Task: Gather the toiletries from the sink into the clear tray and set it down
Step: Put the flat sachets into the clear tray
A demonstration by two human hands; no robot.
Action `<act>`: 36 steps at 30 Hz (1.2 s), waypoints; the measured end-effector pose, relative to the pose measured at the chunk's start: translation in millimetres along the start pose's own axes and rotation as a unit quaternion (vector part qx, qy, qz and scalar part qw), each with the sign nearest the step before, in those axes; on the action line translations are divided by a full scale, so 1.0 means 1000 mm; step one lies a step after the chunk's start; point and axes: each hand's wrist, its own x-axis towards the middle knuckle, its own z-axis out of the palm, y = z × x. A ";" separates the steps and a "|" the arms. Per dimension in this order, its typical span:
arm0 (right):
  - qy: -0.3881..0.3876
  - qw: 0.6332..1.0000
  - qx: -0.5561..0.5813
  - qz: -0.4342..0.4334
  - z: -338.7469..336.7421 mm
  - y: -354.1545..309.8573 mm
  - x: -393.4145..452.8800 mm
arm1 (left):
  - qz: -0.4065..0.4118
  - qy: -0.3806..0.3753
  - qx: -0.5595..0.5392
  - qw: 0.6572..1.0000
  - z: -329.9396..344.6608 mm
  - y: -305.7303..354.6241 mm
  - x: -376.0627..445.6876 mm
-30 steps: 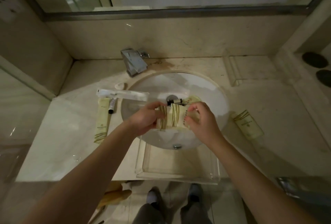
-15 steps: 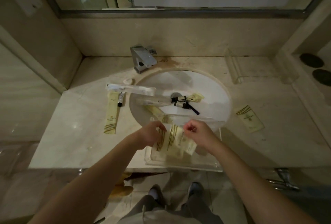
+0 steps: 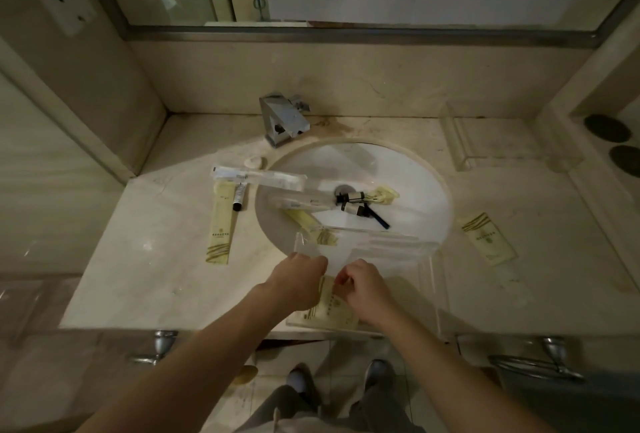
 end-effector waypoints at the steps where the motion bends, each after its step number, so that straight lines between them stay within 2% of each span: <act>1: 0.006 1.000 -0.019 -0.007 0.003 -0.001 -0.001 | 0.006 0.003 0.019 1.000 0.001 -0.001 0.000; 7: 0.034 0.995 -0.080 -0.044 0.014 0.002 -0.007 | 0.020 0.021 0.111 0.993 0.009 -0.001 -0.001; 12: 0.050 0.989 -0.123 -0.070 0.006 0.007 -0.005 | 0.023 0.018 0.084 0.996 0.007 0.001 0.004; 15: 0.072 0.989 -0.106 -0.067 0.000 0.013 -0.006 | 0.036 -0.021 0.044 0.998 0.006 0.003 0.011; 18: 0.085 0.992 -0.075 -0.049 -0.008 0.019 -0.006 | 0.048 -0.075 0.071 0.993 0.006 0.004 0.020; 28: 0.007 1.000 -0.013 -0.005 -0.031 0.029 -0.004 | 0.072 -0.165 0.154 0.972 -0.009 0.011 0.042; 30: 0.032 0.999 0.004 0.004 -0.039 0.029 -0.004 | 0.067 -0.144 0.153 0.975 -0.017 0.020 0.049; 32: 0.074 0.997 0.023 0.002 -0.050 0.030 -0.004 | 0.068 -0.079 0.117 0.988 -0.028 0.031 0.061; 36: 0.150 0.988 0.034 0.011 -0.080 0.040 0.001 | 0.066 0.010 -0.036 0.997 -0.049 0.066 0.091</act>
